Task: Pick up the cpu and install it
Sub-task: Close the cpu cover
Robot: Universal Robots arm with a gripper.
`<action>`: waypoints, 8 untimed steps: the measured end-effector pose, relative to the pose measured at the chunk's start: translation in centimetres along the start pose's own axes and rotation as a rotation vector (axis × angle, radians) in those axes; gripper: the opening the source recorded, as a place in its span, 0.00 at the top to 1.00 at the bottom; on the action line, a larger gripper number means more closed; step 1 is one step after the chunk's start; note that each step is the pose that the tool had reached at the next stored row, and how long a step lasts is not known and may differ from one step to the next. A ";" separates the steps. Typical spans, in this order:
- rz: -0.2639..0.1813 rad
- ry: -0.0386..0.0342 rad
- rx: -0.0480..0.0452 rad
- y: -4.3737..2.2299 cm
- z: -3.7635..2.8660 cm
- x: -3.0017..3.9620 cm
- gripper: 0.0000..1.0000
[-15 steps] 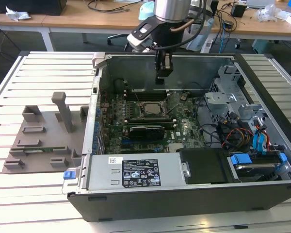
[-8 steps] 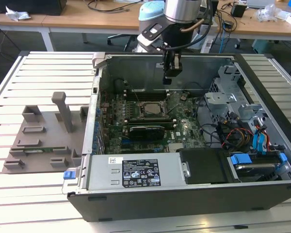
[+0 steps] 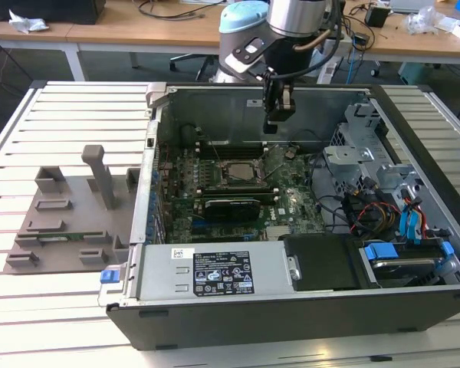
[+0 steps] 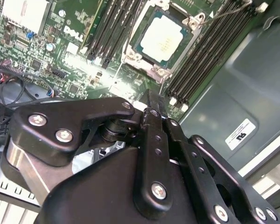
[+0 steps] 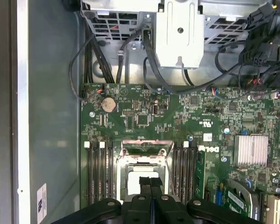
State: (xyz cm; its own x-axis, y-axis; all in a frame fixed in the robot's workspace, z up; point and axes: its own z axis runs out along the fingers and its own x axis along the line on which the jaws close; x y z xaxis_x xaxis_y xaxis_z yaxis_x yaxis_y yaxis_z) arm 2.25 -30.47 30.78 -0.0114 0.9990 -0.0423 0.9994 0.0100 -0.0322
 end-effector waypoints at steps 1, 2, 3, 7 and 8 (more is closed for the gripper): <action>0.000 0.0001 0.0001 0.18 0.00 0.00 0.89; 0.000 0.0000 0.0002 0.35 -0.01 0.00 0.89; 0.000 0.0000 0.0002 0.49 -0.01 0.00 0.89; 0.000 0.0000 0.0003 1.00 -0.01 -0.01 0.89; 0.000 -0.0001 0.0003 1.19 -0.01 -0.01 0.89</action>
State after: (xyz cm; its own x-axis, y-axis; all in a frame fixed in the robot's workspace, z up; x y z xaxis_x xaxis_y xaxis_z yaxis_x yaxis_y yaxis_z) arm 3.44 -30.47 30.75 -0.0115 0.9990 -0.0424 0.9994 0.0101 -0.0325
